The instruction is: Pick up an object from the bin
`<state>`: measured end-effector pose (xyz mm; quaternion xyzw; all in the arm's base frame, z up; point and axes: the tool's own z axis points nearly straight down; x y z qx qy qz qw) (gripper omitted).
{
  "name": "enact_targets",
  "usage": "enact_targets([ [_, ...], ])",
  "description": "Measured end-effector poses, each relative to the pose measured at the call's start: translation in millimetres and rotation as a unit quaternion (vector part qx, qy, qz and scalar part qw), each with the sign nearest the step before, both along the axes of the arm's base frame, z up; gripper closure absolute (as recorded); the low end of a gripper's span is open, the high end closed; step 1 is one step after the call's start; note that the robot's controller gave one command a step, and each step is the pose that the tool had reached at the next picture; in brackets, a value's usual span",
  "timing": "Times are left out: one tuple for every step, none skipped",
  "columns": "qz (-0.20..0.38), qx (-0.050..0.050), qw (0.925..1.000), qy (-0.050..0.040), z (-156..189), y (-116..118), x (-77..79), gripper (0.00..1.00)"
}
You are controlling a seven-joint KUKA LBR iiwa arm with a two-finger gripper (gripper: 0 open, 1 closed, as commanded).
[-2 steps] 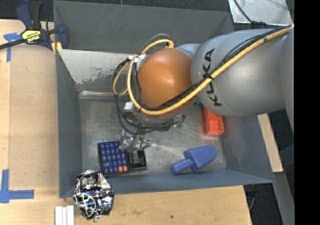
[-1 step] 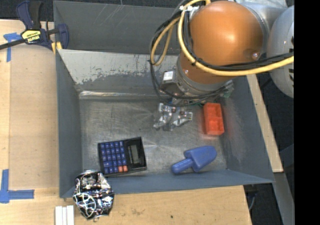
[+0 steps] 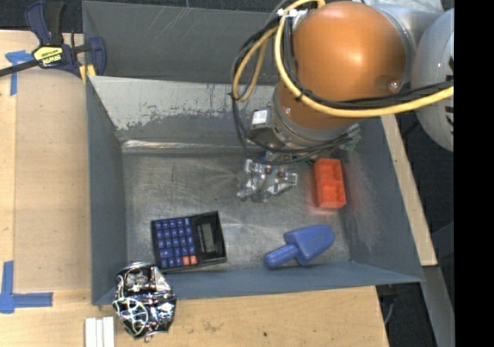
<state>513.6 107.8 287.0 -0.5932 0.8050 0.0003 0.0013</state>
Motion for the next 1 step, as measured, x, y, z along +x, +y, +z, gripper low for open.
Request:
enact_targets([
  [-0.003, 0.0, 1.0, -0.0042, -16.5, 2.9, -0.2, 1.0],
])
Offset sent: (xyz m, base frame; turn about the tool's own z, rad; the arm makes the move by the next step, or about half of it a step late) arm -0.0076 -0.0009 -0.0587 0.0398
